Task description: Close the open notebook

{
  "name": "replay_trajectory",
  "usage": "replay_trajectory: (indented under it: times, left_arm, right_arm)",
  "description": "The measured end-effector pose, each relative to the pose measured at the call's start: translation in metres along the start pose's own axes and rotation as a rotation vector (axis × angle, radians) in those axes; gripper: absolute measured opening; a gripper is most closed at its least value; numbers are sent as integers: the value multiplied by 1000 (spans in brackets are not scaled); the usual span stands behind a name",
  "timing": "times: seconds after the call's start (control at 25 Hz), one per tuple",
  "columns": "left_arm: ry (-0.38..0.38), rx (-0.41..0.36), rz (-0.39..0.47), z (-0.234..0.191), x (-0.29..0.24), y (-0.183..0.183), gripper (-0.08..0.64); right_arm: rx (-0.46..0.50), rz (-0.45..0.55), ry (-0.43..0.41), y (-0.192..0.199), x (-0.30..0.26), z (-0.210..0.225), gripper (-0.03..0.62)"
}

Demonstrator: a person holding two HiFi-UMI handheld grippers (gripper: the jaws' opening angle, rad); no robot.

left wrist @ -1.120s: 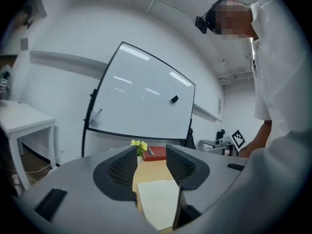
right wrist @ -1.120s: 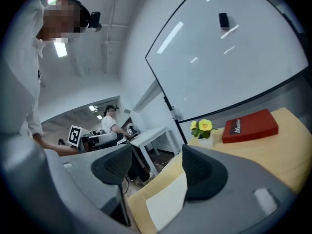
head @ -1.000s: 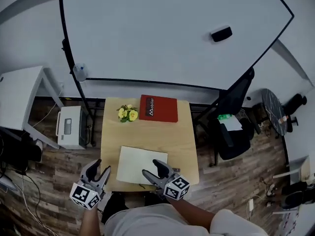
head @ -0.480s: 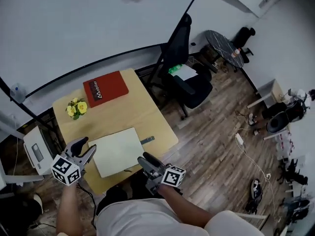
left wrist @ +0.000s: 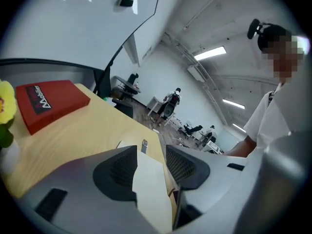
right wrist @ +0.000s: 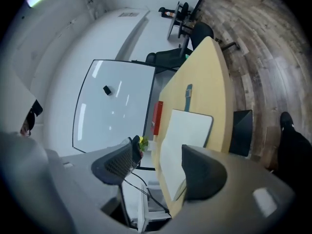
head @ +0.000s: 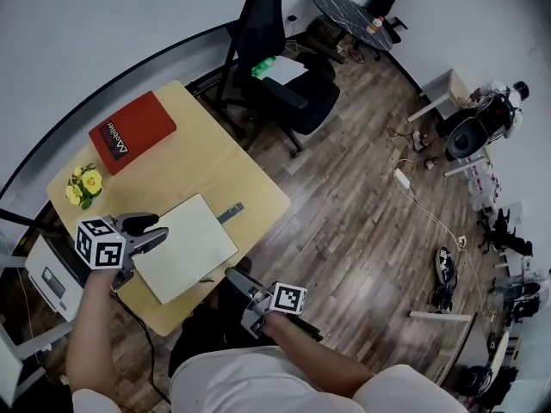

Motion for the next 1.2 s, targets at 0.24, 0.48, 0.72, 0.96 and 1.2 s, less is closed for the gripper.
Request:
replay_trajectory:
  times: [0.24,0.48,0.72,0.96,1.2]
  left_arm:
    - [6,94,-230,-39,-36,1,175]
    - [1,127,-414,-71,-57,3,191]
    - [60,167,-542,-93,-66,7,248]
    - [127,261,-533,-98,-76,-12,268]
    - [115,288,-550,-110,-86,-9,268]
  right_arm:
    - [-49,4,-3,15,-6,18,319]
    - [-141,54,-29,16,-10,33,318]
    - [-247,97,3,21,-18,49,315]
    - [-242,84,48,21,-26,58,308]
    - [-209,78,60,22,-34,61,278]
Point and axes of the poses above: the fingertips, and each gripper's own axes: x backward along the fingers, z to its right, y out of its underside, the point moved 2 cm from there along x, backward along the fingers, and after that the axes turned 13 degrees about x, right-handed, at the moved point
